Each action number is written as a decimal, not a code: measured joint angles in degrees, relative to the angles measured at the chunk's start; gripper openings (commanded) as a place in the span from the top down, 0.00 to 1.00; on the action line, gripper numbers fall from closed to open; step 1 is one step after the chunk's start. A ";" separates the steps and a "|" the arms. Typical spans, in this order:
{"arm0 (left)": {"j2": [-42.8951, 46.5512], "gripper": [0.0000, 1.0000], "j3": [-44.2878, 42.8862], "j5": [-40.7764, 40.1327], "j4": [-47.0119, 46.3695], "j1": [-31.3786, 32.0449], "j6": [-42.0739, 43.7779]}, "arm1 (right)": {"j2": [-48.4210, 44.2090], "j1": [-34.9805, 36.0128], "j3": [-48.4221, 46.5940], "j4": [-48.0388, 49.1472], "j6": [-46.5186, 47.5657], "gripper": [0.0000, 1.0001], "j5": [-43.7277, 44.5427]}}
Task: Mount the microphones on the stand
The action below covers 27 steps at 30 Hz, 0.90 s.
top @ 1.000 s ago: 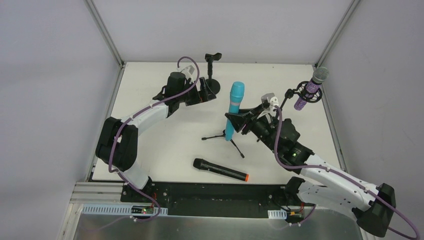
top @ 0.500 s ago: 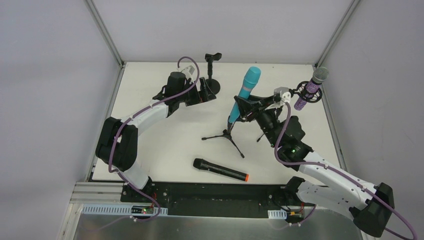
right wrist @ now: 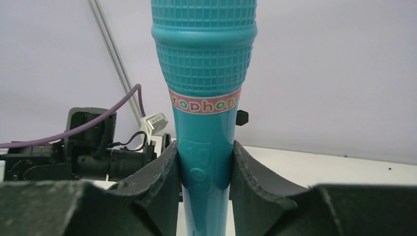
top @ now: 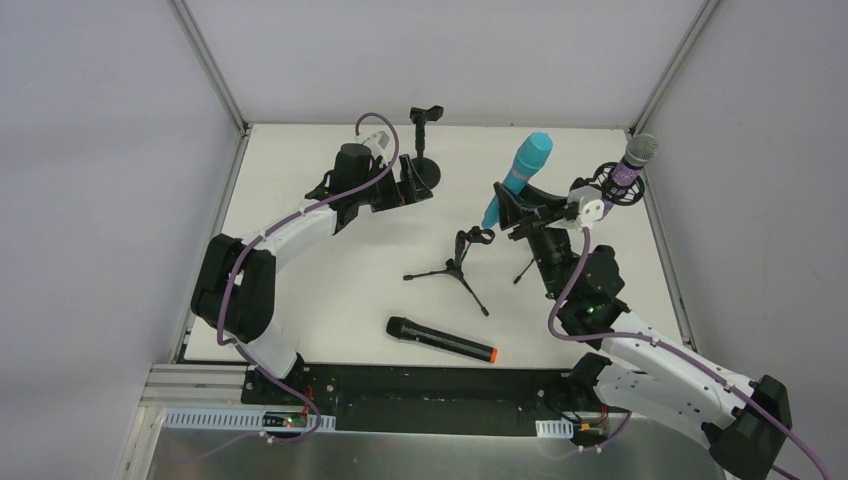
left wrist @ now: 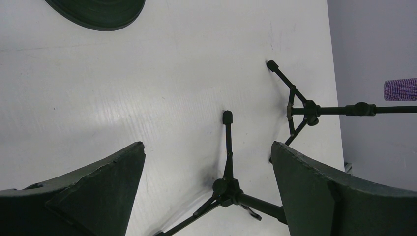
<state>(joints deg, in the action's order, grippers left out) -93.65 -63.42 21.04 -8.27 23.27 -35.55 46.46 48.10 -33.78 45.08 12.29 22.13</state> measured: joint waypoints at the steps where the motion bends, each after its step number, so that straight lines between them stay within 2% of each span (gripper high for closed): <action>1: 0.00 0.01 0.00 0.00 0.00 0.00 0.00 | 0.17 -0.15 0.35 0.35 0.42 1.00 0.11; 13: 0.00 0.01 -0.09 0.02 0.00 0.00 0.00 | 2.56 -2.71 3.69 4.50 1.18 1.00 1.18; 27: 0.00 0.01 -0.09 1.05 0.02 0.00 0.13 | 3.28 -4.90 7.02 5.31 -3.02 1.00 1.20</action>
<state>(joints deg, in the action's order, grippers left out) -93.65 -63.51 22.09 -8.25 23.27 -35.42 49.74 43.20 -26.76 50.39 9.28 23.33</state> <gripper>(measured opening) 0.990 0.380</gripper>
